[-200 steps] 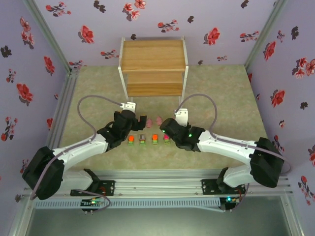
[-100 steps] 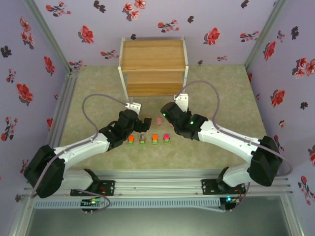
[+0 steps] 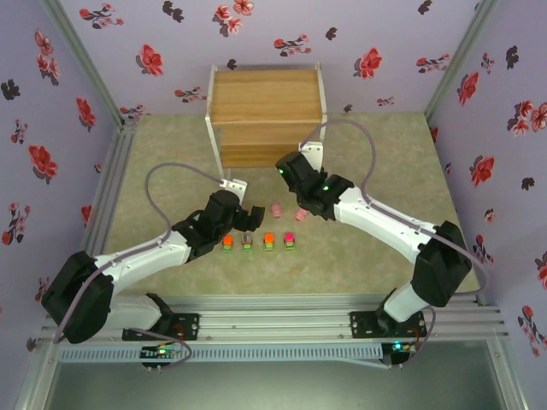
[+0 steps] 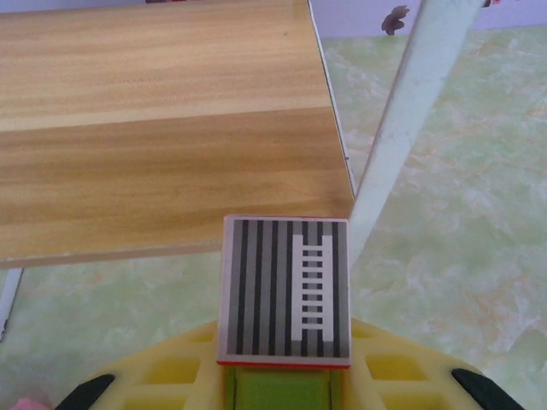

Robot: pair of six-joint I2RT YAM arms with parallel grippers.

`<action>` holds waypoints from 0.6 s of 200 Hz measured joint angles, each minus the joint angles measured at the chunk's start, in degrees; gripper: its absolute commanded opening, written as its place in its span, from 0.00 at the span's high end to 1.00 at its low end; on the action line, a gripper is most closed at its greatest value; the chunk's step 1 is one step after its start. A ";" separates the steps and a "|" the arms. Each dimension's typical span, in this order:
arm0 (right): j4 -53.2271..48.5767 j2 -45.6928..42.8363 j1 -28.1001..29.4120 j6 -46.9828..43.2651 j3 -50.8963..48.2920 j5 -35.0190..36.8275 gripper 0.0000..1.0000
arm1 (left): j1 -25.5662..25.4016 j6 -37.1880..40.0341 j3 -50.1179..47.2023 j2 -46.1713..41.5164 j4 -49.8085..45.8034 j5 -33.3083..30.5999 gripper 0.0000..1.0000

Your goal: Place and organize the plastic toys onto the shelf

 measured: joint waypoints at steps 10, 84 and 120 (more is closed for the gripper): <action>-0.17 0.44 -0.37 -0.37 0.72 -0.37 1.00 | 0.00 0.00 0.02 0.15 -0.02 0.09 0.04; -0.68 5.66 -3.50 -3.17 6.45 -2.73 1.00 | 0.00 0.24 0.02 0.39 0.07 0.55 0.04; -0.57 8.24 -4.39 -4.42 8.13 -3.28 1.00 | 0.00 0.39 0.02 0.39 0.48 0.59 0.04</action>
